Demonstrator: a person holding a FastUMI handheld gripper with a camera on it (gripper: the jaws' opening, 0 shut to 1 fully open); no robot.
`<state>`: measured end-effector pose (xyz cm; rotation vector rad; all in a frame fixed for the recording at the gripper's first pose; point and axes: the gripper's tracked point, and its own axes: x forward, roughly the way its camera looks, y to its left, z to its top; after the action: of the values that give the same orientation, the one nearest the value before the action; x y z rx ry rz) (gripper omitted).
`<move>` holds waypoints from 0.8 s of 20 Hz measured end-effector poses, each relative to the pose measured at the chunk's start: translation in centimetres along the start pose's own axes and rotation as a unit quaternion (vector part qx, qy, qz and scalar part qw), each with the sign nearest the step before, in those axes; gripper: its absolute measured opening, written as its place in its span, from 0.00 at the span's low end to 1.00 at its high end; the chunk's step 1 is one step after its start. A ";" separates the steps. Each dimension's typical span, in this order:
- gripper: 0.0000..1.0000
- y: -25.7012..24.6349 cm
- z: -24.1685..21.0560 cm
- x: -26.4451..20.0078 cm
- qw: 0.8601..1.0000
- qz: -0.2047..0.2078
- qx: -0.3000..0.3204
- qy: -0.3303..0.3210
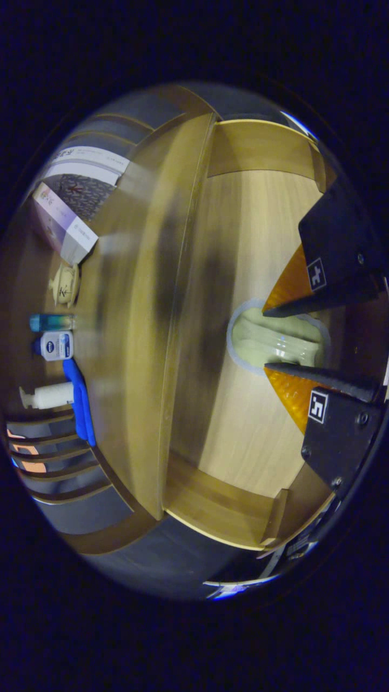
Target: Pull open the drawer, take out the items inside it, and place them on the countertop above the cabinet.
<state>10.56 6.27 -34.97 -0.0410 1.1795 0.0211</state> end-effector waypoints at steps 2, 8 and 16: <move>0.45 0.3 0.1 0.1 1.000 0.001 0.000 -0.008; 0.23 -0.1 0.6 -1.0 1.000 0.006 0.006 -0.006; 0.19 -1.2 2.4 -7.6 0.998 -0.002 -0.026 -0.063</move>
<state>9.95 5.23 -27.02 -0.0861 1.0532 0.0493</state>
